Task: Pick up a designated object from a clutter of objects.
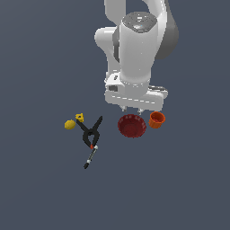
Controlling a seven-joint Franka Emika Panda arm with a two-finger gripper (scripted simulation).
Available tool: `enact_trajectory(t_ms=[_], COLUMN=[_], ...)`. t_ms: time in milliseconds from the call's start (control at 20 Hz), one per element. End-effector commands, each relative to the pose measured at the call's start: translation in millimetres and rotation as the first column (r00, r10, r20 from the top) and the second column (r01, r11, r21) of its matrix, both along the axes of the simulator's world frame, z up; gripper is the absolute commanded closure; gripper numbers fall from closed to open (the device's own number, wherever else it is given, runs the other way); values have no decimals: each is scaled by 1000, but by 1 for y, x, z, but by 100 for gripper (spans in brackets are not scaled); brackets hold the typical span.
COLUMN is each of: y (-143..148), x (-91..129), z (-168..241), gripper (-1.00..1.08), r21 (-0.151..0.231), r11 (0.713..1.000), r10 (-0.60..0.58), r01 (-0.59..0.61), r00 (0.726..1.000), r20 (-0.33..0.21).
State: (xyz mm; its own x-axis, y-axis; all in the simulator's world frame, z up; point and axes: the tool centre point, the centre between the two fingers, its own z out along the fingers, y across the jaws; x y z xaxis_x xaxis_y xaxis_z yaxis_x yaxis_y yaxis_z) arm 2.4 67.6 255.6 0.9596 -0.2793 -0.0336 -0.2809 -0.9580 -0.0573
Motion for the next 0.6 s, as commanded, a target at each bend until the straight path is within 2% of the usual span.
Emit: enact_trajectory(t_ms=[0, 300, 550], y=[14, 46, 72], x=[-1, -5, -11], z=[-10, -34, -53], gripper=[-20, -20, -20], r21=[6, 15, 20], r11=[999, 986, 963], r10=[-50, -169, -267], r01=[50, 169, 267], r00=[999, 986, 964], r20=[-2, -8, -15])
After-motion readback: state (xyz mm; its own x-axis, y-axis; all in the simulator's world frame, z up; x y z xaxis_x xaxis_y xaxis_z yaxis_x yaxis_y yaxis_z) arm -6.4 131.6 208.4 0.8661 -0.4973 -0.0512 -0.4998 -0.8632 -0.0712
